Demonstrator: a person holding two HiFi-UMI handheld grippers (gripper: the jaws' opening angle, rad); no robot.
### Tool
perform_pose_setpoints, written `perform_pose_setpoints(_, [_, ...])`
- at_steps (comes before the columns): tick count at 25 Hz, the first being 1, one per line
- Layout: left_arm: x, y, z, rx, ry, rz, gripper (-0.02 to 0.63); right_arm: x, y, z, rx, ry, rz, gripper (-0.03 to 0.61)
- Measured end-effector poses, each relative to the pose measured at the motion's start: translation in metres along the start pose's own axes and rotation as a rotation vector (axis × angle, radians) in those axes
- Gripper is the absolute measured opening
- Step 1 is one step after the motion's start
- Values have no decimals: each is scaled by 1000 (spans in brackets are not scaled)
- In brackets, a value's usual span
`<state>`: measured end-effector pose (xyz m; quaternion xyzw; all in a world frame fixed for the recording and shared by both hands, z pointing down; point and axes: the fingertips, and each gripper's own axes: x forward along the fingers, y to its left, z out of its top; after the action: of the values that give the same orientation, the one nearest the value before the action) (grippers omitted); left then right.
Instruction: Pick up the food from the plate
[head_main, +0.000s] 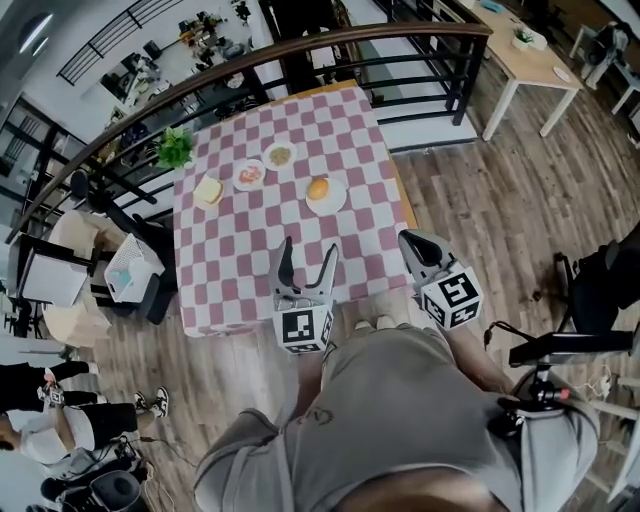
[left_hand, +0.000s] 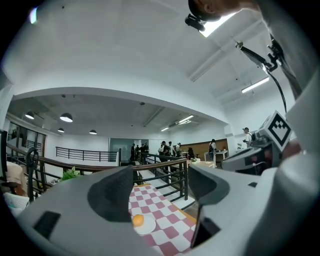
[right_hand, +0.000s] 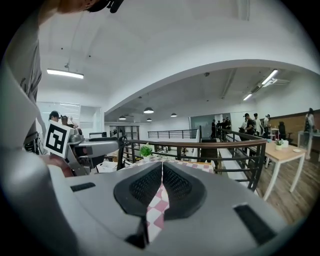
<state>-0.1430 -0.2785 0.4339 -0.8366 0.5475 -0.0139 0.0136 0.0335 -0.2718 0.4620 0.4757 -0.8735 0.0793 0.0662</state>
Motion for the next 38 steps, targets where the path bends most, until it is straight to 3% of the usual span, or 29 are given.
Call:
perform_pose_setpoints(10, [19,18,-19,-24,81,9,348,-3,9,-10,0,43,15,15])
perform_pose_setpoints(16, [41,26,-47,-20,183,-30,347,-5,12,-16,6,52,16,15])
perform_pose_setpoints(38, [163,67,-193,50,617,-167,347,-42,-22,-57,54,140,-153,15])
